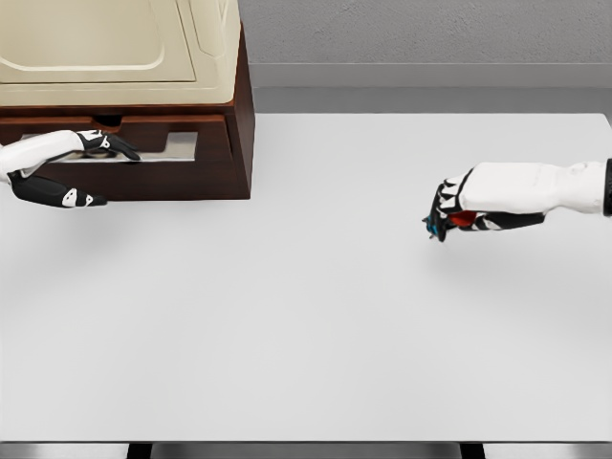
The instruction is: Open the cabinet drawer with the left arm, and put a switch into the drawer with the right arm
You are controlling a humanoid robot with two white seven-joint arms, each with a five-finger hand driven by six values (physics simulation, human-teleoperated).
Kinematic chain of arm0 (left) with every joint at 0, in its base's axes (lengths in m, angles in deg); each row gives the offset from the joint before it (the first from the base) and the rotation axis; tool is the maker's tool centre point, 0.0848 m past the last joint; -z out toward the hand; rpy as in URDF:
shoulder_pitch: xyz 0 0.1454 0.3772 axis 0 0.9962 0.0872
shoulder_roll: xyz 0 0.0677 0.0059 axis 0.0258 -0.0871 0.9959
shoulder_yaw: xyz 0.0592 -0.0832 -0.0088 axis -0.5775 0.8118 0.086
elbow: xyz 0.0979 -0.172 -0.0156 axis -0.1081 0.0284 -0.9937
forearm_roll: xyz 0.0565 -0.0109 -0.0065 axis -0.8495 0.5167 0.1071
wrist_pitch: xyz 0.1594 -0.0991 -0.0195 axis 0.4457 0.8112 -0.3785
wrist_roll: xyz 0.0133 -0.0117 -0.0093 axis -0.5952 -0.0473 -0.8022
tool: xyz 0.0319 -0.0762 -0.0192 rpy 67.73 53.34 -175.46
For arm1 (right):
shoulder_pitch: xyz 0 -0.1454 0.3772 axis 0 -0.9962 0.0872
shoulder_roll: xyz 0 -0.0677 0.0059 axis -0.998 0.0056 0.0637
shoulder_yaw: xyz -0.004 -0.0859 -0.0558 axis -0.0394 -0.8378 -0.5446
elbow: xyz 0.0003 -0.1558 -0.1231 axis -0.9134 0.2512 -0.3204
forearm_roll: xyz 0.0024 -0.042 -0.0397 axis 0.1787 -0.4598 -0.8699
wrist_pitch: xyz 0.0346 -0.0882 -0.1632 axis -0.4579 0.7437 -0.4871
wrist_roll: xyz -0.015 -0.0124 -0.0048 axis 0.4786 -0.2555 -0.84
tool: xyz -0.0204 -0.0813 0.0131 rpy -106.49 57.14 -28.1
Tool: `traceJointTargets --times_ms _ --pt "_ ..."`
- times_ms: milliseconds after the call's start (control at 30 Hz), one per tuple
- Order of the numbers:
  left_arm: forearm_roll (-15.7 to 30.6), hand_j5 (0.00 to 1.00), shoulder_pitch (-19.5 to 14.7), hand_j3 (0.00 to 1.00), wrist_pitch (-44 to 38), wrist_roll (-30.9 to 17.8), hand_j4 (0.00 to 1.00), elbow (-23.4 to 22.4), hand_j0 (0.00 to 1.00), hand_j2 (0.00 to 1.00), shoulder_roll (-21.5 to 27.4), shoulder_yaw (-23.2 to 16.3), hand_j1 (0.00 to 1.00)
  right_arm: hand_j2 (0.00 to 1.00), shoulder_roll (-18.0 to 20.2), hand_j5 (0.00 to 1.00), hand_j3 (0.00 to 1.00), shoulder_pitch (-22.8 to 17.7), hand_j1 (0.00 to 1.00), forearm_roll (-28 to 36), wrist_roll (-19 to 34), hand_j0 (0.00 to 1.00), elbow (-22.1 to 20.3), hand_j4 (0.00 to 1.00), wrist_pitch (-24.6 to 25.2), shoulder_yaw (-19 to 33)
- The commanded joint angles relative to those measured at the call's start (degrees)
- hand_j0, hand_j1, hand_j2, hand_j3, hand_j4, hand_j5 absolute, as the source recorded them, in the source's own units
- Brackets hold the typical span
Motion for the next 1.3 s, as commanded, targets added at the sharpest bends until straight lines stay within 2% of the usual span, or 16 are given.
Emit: traceJointTargets --times_ms 0,100,367,900,1133,1267 --pt "0.6 0.76 0.0 0.76 0.5 -0.4 0.76 0.8 0.76 0.76 0.1 -0.2 0.76 0.47 -1.5 0.47 0.47 0.0 0.47 0.4 -0.1 0.47 0.0 0.47 0.1 0.7" --pt "0.7 0.76 0.1 0.76 0.5 -0.4 0.76 1.5 0.76 0.76 0.6 -0.2 0.76 0.47 -2.7 0.47 0.47 0.4 0.47 1.6 -0.1 0.47 -0.3 0.47 0.1 2.4" --pt "0.7 0.76 0.9 0.76 0.5 -0.3 0.76 2.1 0.76 0.76 1.1 -0.1 0.76 0.47 -7.9 0.47 0.47 2.6 0.47 2.8 0.0 0.47 -0.3 0.47 0.1 2.5" --pt "1.0 0.76 1.8 0.76 0.7 -0.3 0.76 4.9 0.76 0.76 2.4 -0.1 0.76 0.47 -12.3 0.47 0.47 7.5 0.47 4.9 0.3 0.47 0.1 0.47 0.1 2.6" --pt "1.1 0.76 2.6 0.76 0.7 -0.2 0.76 6.2 0.76 0.76 3.5 0.0 0.76 0.47 -15.7 0.47 0.47 10.3 0.47 5.7 0.5 0.47 0.3 0.47 0.1 2.6" --pt "1.5 0.76 2.6 0.76 0.7 -0.1 0.76 6.7 0.76 0.76 4.0 0.0 0.76 0.47 -16.9 0.47 0.47 10.5 0.47 5.7 0.6 0.47 0.8 0.47 0.1 2.6"
